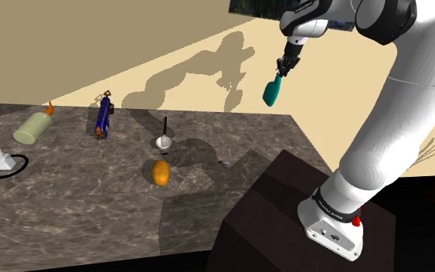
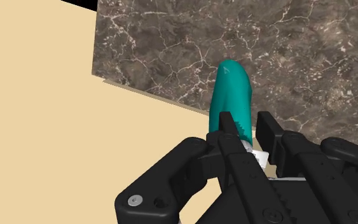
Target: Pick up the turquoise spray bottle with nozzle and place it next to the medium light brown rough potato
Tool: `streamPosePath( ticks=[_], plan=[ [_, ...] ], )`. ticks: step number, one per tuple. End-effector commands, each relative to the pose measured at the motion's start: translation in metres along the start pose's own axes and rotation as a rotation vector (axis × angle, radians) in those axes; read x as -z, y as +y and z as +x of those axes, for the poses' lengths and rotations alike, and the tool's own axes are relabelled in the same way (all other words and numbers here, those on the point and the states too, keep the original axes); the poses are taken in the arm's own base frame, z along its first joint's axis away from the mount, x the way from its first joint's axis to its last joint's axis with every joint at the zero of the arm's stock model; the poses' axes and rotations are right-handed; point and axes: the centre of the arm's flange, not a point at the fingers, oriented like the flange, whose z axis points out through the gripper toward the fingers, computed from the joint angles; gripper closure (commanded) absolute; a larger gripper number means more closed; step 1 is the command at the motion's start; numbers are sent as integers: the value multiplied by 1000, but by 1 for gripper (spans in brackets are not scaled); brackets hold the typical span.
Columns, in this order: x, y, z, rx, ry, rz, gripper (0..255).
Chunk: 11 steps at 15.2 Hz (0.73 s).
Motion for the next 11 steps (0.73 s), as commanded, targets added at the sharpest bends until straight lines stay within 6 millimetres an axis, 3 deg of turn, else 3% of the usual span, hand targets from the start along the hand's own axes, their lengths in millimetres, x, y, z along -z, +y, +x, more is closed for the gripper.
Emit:
streamPosePath(
  ticks=[1, 11],
  plan=[
    [9, 1, 2, 0, 0, 0, 255],
    [62, 6, 6, 0, 0, 0, 255]
  ],
)
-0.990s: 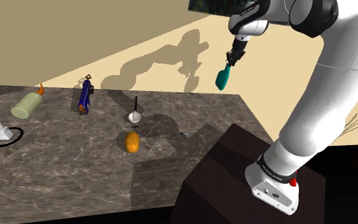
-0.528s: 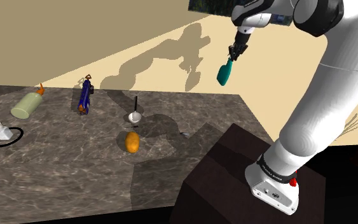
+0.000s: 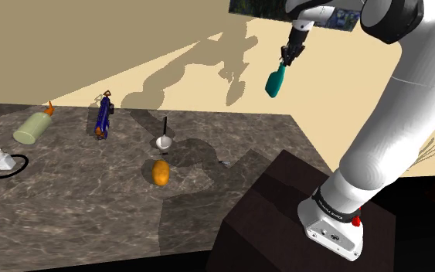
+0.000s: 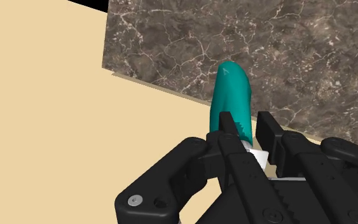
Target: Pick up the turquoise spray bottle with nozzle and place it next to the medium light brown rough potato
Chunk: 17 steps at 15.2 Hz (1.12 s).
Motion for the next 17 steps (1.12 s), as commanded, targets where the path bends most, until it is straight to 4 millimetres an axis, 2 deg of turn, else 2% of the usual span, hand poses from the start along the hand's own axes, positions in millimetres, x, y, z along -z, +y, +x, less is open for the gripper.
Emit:
streamPosePath(
  ticks=[1, 16, 17],
  plan=[
    [10, 1, 0, 0, 0, 0, 255],
    [87, 8, 6, 0, 0, 0, 255],
    [89, -5, 6, 0, 0, 0, 255]
  ],
)
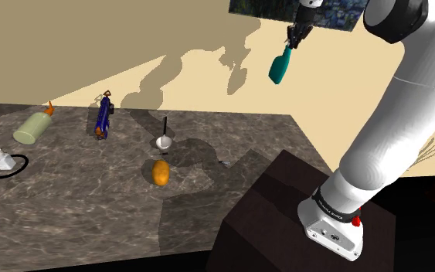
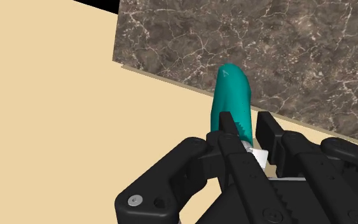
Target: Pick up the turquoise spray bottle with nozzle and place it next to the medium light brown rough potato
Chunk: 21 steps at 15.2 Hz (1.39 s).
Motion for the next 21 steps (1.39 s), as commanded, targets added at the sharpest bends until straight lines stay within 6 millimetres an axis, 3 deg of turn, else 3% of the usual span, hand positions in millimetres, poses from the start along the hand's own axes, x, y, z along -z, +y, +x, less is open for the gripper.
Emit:
streamPosePath(
  ticks=[1, 21],
  plan=[
    [4, -20, 1, 0, 0, 0, 255],
    [29, -282, 2, 0, 0, 0, 255]
  ],
)
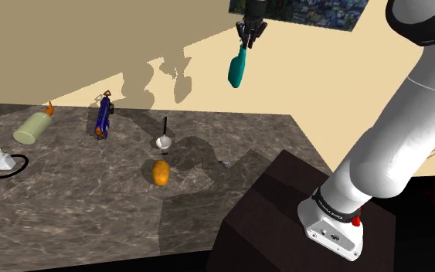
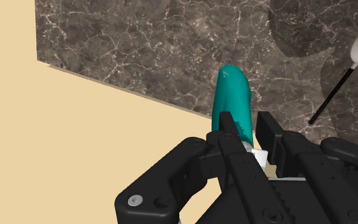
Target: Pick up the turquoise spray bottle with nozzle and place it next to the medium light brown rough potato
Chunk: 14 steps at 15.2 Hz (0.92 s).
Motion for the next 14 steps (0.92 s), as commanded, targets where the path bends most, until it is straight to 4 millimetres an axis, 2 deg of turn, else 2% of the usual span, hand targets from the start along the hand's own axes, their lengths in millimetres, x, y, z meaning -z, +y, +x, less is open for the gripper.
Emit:
streamPosePath(
  ticks=[1, 14],
  plan=[
    [6, -28, -1, -1, 1, 0, 255],
    [22, -199, -1, -1, 1, 0, 255]
  ],
)
